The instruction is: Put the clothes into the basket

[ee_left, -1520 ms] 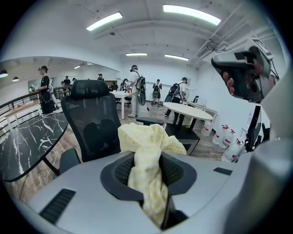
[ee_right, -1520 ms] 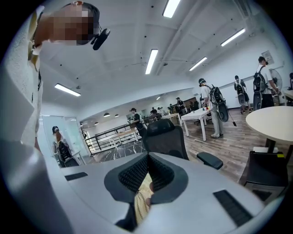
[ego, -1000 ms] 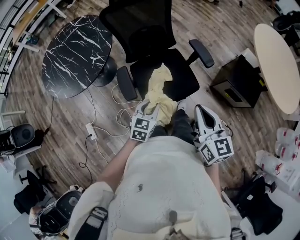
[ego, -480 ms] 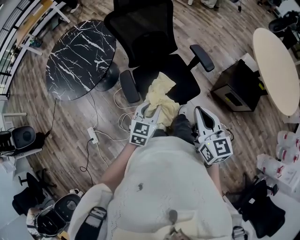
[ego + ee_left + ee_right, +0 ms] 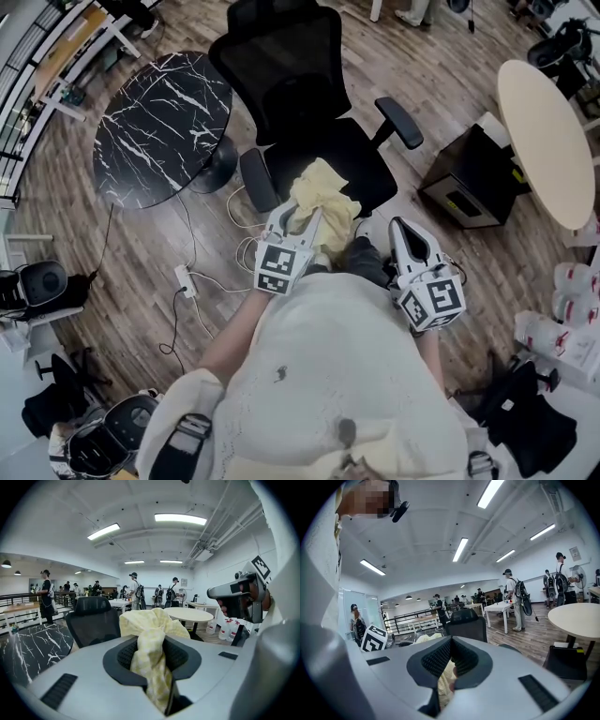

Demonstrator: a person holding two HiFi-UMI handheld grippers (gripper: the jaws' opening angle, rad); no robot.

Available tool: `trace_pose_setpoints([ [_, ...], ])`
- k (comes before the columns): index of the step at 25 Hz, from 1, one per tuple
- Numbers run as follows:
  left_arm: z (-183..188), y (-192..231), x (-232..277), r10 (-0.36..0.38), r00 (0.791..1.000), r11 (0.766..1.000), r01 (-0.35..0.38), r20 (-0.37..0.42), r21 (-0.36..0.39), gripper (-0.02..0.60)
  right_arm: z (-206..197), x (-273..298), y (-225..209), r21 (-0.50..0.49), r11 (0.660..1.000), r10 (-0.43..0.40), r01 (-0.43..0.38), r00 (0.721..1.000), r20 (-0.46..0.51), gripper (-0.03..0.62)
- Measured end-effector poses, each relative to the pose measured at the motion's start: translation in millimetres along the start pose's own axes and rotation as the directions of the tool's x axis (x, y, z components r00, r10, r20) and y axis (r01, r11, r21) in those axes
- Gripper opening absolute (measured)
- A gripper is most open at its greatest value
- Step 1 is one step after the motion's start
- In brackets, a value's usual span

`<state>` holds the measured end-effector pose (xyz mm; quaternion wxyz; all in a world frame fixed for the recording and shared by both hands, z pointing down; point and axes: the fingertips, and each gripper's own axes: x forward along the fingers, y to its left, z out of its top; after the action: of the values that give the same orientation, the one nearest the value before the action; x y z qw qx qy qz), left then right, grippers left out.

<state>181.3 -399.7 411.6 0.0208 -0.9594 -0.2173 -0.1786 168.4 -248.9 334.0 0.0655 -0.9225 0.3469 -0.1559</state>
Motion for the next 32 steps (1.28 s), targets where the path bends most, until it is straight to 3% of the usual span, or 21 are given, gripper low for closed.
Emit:
trace_pose_setpoints([
  [12, 48, -6, -9, -0.022, 0.994, 1.0, 0.022, 0.107, 0.008, 0.112, -5, -11, -1, 0.006, 1.0, -0.026, 0.026, 1.0, -0.002, 0.008],
  [19, 92, -6, -11, -0.048, 0.982, 0.998, 0.039, 0.185, 0.053, 0.112, 3, -17, -7, -0.005, 0.998, -0.059, 0.059, 0.998, 0.007, 0.008],
  [32, 120, -25, 8, -0.138, 0.972, 0.987, 0.118, 0.191, 0.11, 0.112, 15, -36, -30, 0.02, 0.987, -0.16, 0.16, 0.987, 0.03, 0.008],
])
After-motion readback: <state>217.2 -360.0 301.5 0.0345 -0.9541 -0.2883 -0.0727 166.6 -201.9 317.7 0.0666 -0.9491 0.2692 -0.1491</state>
